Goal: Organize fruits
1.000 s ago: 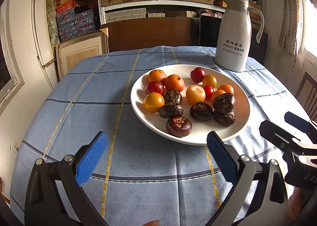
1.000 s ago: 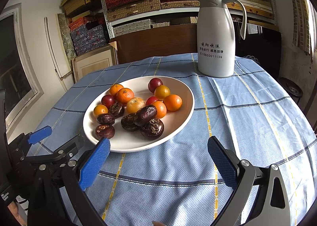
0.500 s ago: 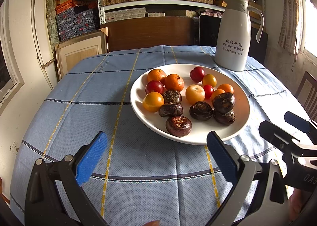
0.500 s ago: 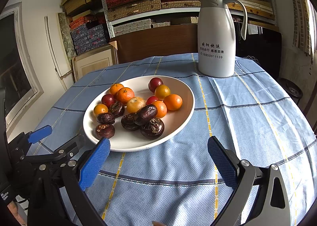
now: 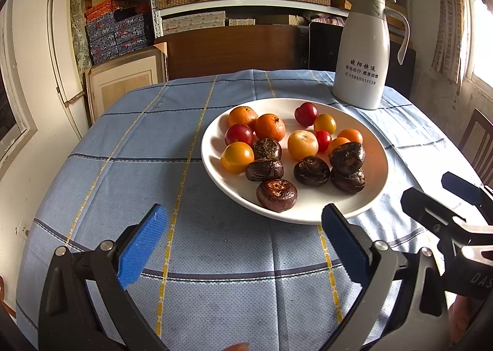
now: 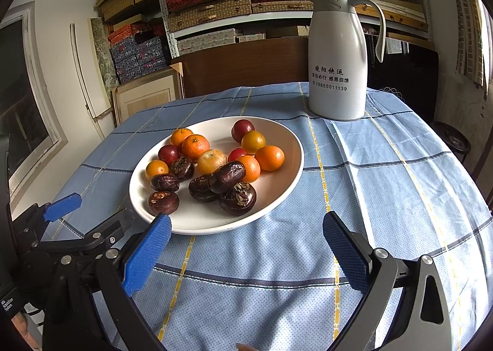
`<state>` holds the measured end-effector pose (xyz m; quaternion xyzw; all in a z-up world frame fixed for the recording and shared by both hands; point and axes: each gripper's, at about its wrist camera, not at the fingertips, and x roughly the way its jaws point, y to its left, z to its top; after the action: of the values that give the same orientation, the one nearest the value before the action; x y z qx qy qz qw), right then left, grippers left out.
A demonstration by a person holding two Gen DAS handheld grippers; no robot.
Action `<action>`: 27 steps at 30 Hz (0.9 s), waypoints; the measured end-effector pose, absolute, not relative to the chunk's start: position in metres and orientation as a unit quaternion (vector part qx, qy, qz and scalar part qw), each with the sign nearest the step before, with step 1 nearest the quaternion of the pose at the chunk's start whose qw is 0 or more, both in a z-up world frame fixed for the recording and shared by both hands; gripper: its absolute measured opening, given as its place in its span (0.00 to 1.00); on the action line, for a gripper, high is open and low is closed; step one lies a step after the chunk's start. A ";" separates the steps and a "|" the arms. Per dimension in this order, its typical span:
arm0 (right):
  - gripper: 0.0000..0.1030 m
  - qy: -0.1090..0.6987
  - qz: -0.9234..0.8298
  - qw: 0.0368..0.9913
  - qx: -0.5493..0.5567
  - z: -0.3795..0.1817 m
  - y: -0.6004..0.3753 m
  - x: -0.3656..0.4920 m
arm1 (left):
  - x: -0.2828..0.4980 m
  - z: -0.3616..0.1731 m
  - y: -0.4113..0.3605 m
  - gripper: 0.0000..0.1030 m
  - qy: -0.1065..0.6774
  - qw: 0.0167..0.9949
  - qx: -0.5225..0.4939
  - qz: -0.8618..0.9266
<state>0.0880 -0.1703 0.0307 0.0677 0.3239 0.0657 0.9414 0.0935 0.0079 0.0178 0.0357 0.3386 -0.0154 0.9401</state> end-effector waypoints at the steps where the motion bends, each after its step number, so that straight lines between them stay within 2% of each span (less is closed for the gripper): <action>1: 0.97 0.324 0.066 0.941 0.067 0.031 -0.170 0.088 | 0.094 0.018 0.008 0.96 0.338 0.940 0.036 -0.015; 27: 0.97 0.324 0.065 0.942 0.066 0.031 -0.170 0.088 | 0.096 0.016 0.010 0.96 0.340 0.940 0.033 -0.014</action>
<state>0.0880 -0.1698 0.0305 0.0662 0.3238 0.0652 0.9415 0.0955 0.0103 0.0159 0.0327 0.3397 -0.0143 0.9399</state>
